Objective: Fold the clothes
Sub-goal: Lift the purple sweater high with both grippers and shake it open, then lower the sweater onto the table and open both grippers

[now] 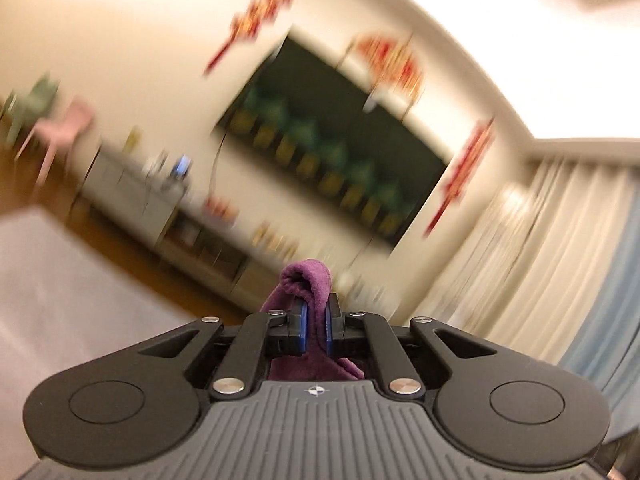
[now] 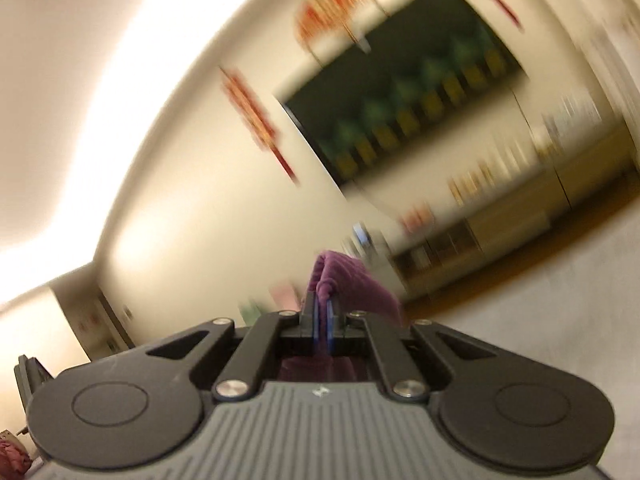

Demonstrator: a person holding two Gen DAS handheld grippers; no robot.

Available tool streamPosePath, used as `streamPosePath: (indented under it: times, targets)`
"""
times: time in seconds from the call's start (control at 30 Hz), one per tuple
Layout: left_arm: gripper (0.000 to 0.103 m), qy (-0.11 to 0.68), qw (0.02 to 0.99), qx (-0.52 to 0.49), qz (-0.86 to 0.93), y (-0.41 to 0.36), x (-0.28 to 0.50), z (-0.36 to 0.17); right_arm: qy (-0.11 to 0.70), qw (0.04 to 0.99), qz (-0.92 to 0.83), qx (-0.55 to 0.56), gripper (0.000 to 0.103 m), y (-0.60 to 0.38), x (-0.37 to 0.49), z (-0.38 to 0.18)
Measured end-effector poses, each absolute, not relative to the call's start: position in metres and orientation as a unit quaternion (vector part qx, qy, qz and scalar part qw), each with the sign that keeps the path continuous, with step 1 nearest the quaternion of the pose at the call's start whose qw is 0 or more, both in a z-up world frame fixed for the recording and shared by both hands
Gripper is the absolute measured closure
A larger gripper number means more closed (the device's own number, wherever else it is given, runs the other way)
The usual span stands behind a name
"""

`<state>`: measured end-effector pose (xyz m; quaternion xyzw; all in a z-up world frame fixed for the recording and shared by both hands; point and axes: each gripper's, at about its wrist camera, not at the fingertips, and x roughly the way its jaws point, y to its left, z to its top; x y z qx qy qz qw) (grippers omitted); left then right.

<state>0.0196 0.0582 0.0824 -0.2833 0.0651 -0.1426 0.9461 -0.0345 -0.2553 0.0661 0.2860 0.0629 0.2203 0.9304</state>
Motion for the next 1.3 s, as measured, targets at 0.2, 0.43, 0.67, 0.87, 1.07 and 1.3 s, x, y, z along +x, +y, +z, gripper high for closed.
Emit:
streamPosePath:
  times: [0.2, 0.43, 0.67, 0.87, 1.07, 1.3]
  targets:
    - [0.095, 0.071, 0.959, -0.237, -0.141, 0.037, -0.005, 0.135, 0.038, 0.947, 0.208, 0.241, 0.1, -0.249, -0.069, 0.127]
    - [0.095, 0.22, 0.919, -0.146, -0.293, -0.03, 0.024, 0.063, 0.21, 0.899, 0.259, 0.284, 0.099, -0.218, 0.012, 0.036]
    - [0.094, 0.257, 0.917, -0.151, -0.266, -0.039, 0.031, 0.016, 0.252, 0.887, 0.241, 0.304, 0.099, -0.222, 0.013, -0.016]
    - [0.095, 0.208, 0.953, -0.146, -0.165, -0.054, 0.136, 0.128, 0.171, 0.904, 0.166, 0.354, 0.1, -0.277, 0.046, 0.047]
    - [0.096, 0.014, 0.964, -0.143, -0.224, -0.092, 0.138, 0.359, -0.116, 0.936, 0.155, 0.293, 0.103, -0.301, -0.043, 0.228]
    - [0.096, -0.058, 0.954, -0.184, -0.23, 0.018, 0.077, 0.388, -0.17, 0.947, 0.229, 0.145, 0.091, -0.213, -0.098, 0.252]
